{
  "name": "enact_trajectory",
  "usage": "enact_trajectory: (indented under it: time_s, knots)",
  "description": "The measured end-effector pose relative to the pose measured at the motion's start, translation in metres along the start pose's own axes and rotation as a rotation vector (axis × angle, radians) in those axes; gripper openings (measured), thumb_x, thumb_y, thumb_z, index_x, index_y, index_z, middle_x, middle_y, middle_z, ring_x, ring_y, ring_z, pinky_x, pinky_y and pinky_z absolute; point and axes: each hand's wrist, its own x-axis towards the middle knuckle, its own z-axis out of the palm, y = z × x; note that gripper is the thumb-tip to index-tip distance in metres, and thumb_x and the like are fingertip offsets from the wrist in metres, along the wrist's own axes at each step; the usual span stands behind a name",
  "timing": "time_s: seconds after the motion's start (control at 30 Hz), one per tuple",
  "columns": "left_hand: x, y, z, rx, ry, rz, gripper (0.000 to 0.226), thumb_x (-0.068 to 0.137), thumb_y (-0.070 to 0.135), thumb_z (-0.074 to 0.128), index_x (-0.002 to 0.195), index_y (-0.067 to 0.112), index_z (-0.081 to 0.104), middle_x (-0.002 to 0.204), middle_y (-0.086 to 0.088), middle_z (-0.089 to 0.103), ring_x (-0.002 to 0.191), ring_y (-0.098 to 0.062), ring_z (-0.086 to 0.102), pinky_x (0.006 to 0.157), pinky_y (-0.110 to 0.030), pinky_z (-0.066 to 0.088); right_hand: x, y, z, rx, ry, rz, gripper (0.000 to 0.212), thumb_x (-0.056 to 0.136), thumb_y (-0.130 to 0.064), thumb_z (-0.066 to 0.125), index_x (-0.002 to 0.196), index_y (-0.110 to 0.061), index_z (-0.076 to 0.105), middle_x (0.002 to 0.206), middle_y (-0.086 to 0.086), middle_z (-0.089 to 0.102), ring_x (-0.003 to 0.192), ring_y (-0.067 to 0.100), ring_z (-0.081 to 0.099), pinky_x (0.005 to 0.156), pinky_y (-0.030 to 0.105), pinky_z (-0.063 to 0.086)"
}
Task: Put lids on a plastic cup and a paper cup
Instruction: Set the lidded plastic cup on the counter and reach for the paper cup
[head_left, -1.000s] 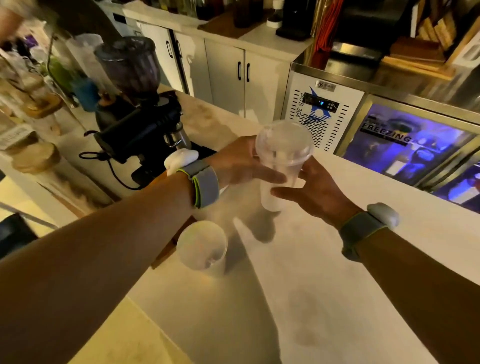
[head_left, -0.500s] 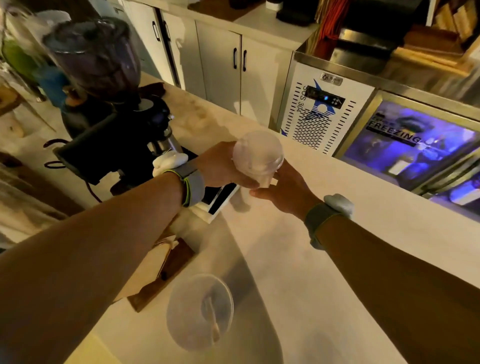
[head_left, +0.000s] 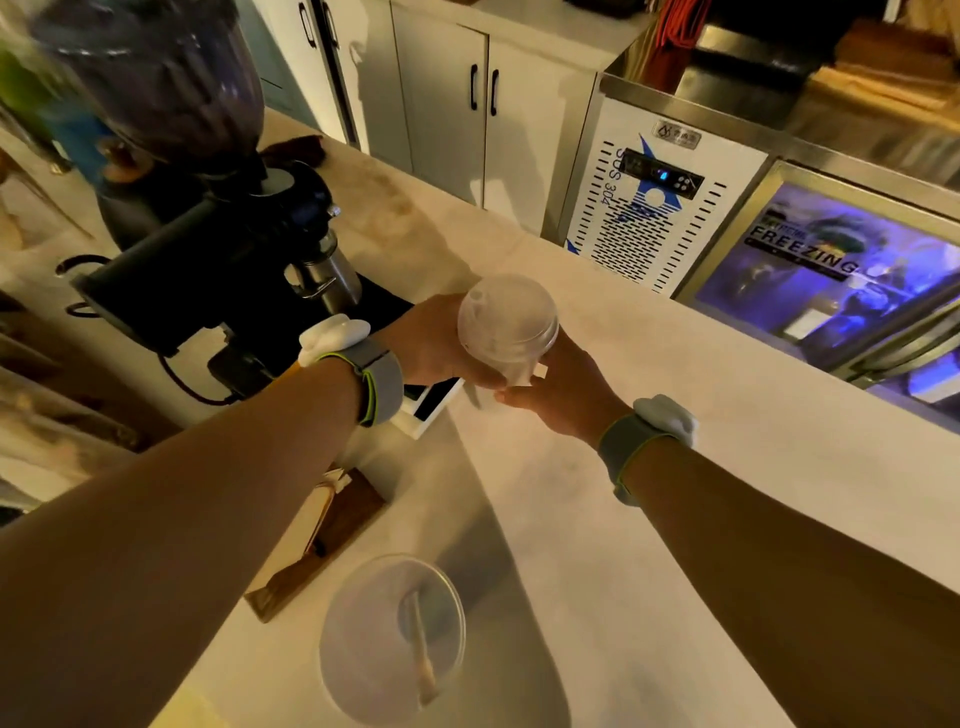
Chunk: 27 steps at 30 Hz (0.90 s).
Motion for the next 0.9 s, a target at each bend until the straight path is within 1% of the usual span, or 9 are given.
enact_trajectory:
  time_s: [0.07, 0.2, 0.3, 0.4, 0.5, 0.57, 0.67, 0.8, 0.9]
  knots:
    - [0.0, -0.002, 0.001, -0.024, -0.002, -0.011, 0.065, 0.05, 0.02, 0.093, 0.103, 0.037, 0.059, 0.098, 0.02, 0.066, 0.092, 0.007, 0.061, 0.08, -0.011, 0.044, 0.0, -0.001, 0.0, 0.009, 0.001, 0.012, 0.085, 0.061, -0.036, 0.084, 0.131, -0.037, 0.037, 0.109, -0.008, 0.06, 0.098, 0.014, 0.057, 0.078, 0.021, 0.047]
    - [-0.004, -0.002, -0.003, -0.045, -0.103, -0.069, 0.073, 0.058, 0.008, 0.089, 0.124, 0.013, 0.058, 0.125, -0.002, 0.064, 0.119, -0.02, 0.055, 0.105, -0.038, 0.04, -0.001, -0.001, 0.002, -0.042, -0.016, 0.046, 0.093, 0.06, -0.037, 0.084, 0.136, -0.033, 0.032, 0.119, -0.002, 0.061, 0.108, 0.022, 0.059, 0.085, 0.03, 0.049]
    - [-0.024, 0.003, -0.015, -0.034, -0.13, -0.142, 0.083, 0.064, 0.008, 0.086, 0.137, 0.014, 0.046, 0.143, -0.005, 0.049, 0.133, -0.018, 0.041, 0.11, -0.033, 0.031, -0.015, 0.004, -0.003, -0.097, -0.06, 0.099, 0.111, 0.062, -0.033, 0.085, 0.148, -0.03, 0.015, 0.142, 0.007, 0.049, 0.124, 0.029, 0.05, 0.097, 0.038, 0.046]
    - [-0.058, 0.016, -0.031, -0.035, -0.006, -0.172, 0.086, 0.071, 0.021, 0.082, 0.142, 0.01, 0.036, 0.146, -0.009, 0.044, 0.13, -0.018, 0.044, 0.099, -0.021, 0.037, -0.043, 0.01, -0.012, -0.136, -0.075, 0.15, 0.114, 0.068, -0.031, 0.084, 0.151, -0.027, 0.006, 0.151, 0.008, 0.037, 0.134, 0.031, 0.04, 0.107, 0.043, 0.038]
    - [-0.106, 0.038, -0.04, -0.077, 0.053, -0.083, 0.081, 0.073, 0.044, 0.072, 0.141, 0.016, 0.039, 0.141, 0.001, 0.05, 0.119, -0.004, 0.051, 0.083, -0.008, 0.041, -0.088, 0.012, -0.023, -0.189, -0.092, 0.144, 0.105, 0.074, -0.035, 0.079, 0.151, -0.027, 0.008, 0.153, 0.005, 0.034, 0.136, 0.028, 0.037, 0.107, 0.039, 0.033]
    - [-0.139, 0.049, -0.042, -0.078, 0.016, -0.014, 0.09, 0.063, 0.06, 0.067, 0.141, 0.023, 0.039, 0.134, 0.014, 0.051, 0.114, 0.007, 0.052, 0.09, -0.012, 0.041, -0.12, 0.015, -0.028, -0.216, -0.116, 0.13, 0.098, 0.077, -0.039, 0.075, 0.151, -0.028, 0.011, 0.154, 0.003, 0.032, 0.138, 0.026, 0.035, 0.107, 0.036, 0.031]
    - [-0.184, 0.049, -0.036, -0.054, -0.063, 0.077, 0.1, 0.056, 0.073, 0.066, 0.142, 0.037, 0.032, 0.137, 0.028, 0.044, 0.12, 0.014, 0.043, 0.099, -0.015, 0.038, -0.172, 0.018, -0.031, -0.287, -0.113, 0.11, 0.089, 0.08, -0.044, 0.07, 0.15, -0.028, 0.017, 0.154, -0.001, 0.032, 0.138, 0.022, 0.035, 0.1, 0.026, 0.026]
    - [-0.232, 0.028, -0.019, -0.025, -0.078, 0.114, 0.116, 0.043, 0.072, 0.077, 0.14, 0.055, 0.017, 0.142, 0.041, 0.028, 0.129, 0.016, 0.03, 0.102, -0.014, 0.031, -0.238, 0.029, -0.033, -0.353, -0.078, 0.131, 0.08, 0.082, -0.048, 0.066, 0.148, -0.03, 0.023, 0.152, -0.005, 0.035, 0.137, 0.019, 0.037, 0.1, 0.024, 0.025]
    - [-0.255, -0.002, 0.009, -0.054, 0.077, 0.173, 0.125, 0.045, 0.061, 0.085, 0.146, 0.046, 0.013, 0.153, 0.029, 0.02, 0.139, 0.0, 0.025, 0.11, -0.033, 0.029, -0.284, 0.038, -0.036, -0.401, -0.077, 0.189, 0.079, 0.083, -0.049, 0.063, 0.148, -0.029, 0.023, 0.153, -0.004, 0.034, 0.136, 0.018, 0.037, 0.102, 0.024, 0.027]
